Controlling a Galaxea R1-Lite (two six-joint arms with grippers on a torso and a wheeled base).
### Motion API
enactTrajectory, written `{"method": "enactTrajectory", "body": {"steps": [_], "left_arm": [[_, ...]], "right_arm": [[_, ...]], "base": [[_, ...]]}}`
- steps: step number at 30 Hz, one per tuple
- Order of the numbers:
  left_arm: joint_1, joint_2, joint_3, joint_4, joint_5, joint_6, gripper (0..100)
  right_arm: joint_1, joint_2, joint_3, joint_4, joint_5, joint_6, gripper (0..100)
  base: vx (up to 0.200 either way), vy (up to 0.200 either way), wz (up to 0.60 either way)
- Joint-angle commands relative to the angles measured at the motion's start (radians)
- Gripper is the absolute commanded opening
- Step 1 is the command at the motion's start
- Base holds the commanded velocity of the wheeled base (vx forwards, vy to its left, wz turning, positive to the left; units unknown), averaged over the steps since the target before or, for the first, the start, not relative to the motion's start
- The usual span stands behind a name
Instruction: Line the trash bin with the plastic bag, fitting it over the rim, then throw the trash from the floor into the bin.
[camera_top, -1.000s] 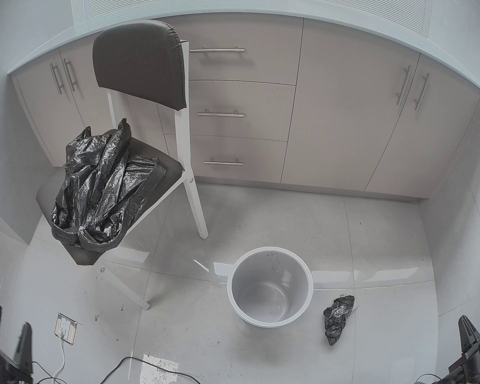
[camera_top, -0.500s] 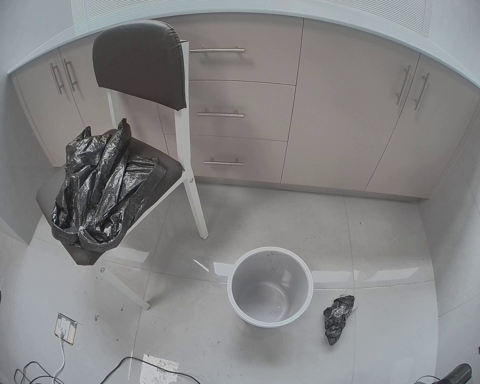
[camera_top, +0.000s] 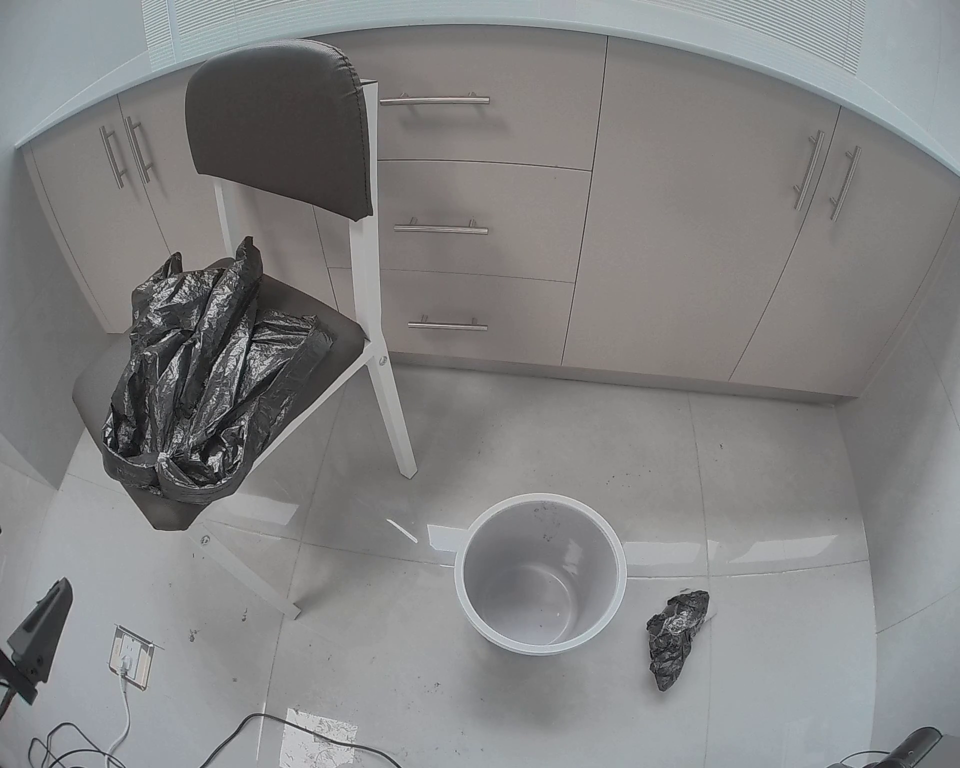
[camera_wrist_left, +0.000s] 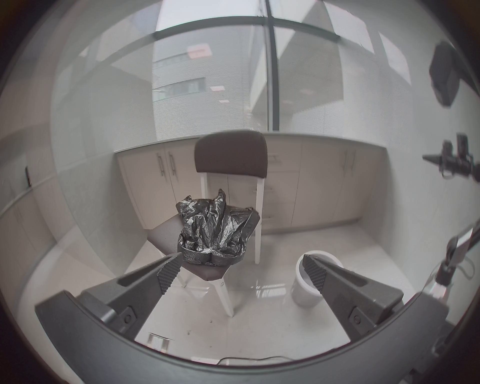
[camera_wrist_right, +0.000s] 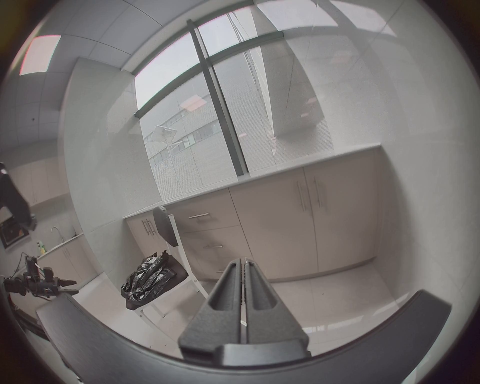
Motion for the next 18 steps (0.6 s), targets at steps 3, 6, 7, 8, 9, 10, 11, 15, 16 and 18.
{"method": "enactTrajectory", "body": {"steps": [3, 6, 7, 8, 9, 10, 11, 15, 16, 18], "left_arm": [[-0.063, 0.593, -0.173, -0.151, 0.001, 0.155, 100], [-0.066, 0.741, -0.210, -0.246, 0.007, 0.227, 100], [-0.061, 0.773, -0.213, -0.272, 0.008, 0.264, 100], [-0.061, 0.773, -0.213, -0.272, 0.008, 0.264, 100], [-0.047, 0.837, -0.212, -0.318, 0.014, 0.354, 100], [-0.014, 0.895, -0.201, -0.358, 0.016, 0.462, 100], [0.003, 0.918, -0.198, -0.375, 0.016, 0.511, 100], [0.049, 1.049, -0.201, -0.472, 0.013, 0.724, 100], [0.057, 1.084, -0.204, -0.506, 0.013, 0.765, 100], [0.058, 1.142, -0.201, -0.588, 0.014, 0.834, 100]], "right_arm": [[0.039, 0.444, 0.104, -0.313, 0.017, 0.063, 0], [0.038, 0.473, 0.122, -0.356, 0.016, 0.063, 0], [0.038, 0.478, 0.125, -0.358, 0.016, 0.065, 0], [0.038, 0.478, 0.125, -0.358, 0.016, 0.065, 0], [0.038, 0.485, 0.128, -0.359, 0.017, 0.065, 0], [0.039, 0.488, 0.130, -0.358, 0.017, 0.068, 0], [0.039, 0.490, 0.130, -0.358, 0.017, 0.071, 0], [0.043, 0.499, 0.130, -0.358, 0.017, 0.102, 0], [0.043, 0.505, 0.130, -0.359, 0.017, 0.106, 0], [0.043, 0.508, 0.130, -0.358, 0.017, 0.111, 0]], "base": [[0.000, 0.000, 0.00], [0.000, 0.000, 0.00], [0.000, 0.000, 0.00], [0.000, 0.000, 0.00], [0.000, 0.000, 0.00], [0.000, 0.000, 0.00], [0.000, 0.000, 0.00], [0.000, 0.000, 0.00], [0.000, 0.000, 0.00], [0.000, 0.000, 0.00]]}}
